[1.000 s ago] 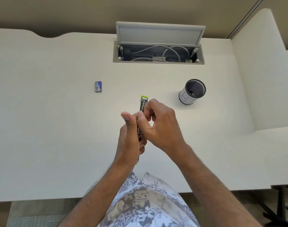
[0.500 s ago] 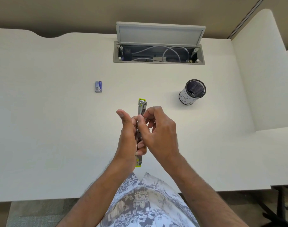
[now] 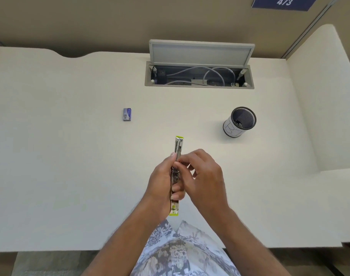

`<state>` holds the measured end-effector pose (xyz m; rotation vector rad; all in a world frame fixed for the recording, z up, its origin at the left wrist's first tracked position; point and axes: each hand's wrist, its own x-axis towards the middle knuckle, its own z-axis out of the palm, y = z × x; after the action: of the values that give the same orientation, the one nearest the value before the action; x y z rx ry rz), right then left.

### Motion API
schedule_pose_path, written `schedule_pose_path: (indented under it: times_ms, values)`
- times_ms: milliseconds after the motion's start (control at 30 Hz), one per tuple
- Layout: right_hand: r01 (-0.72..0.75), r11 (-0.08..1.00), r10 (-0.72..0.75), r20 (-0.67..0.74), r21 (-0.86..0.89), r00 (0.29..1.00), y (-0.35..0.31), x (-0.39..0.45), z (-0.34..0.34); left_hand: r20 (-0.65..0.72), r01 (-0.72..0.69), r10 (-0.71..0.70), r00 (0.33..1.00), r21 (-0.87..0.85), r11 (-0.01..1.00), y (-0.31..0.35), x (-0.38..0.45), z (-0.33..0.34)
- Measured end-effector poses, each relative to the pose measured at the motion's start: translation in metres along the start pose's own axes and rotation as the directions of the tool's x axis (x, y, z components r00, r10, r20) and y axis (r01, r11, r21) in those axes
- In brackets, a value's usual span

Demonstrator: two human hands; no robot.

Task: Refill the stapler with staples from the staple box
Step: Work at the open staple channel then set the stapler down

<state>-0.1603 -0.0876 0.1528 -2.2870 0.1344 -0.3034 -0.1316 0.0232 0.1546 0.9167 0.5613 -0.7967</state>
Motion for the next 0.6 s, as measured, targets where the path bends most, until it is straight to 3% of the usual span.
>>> schedule_pose_path:
  times_ms: [200,333,600]
  values:
    - [0.089,0.996,-0.087,0.066,-0.03,0.994,-0.007,-0.014,0.001,-0.049,0.024,-0.025,0.998,-0.005,1.0,0.001,0.003,-0.005]
    - [0.046,0.998,-0.051,0.107,0.049,0.993,-0.012,-0.013,-0.004,-0.025,-0.025,0.024,0.999,-0.027,0.999,-0.003,0.005,-0.009]
    - [-0.058,0.981,0.069,-0.052,0.187,0.996,-0.007,0.02,-0.008,0.09,-0.1,0.096,0.991,0.037,0.994,-0.001,0.0,-0.005]
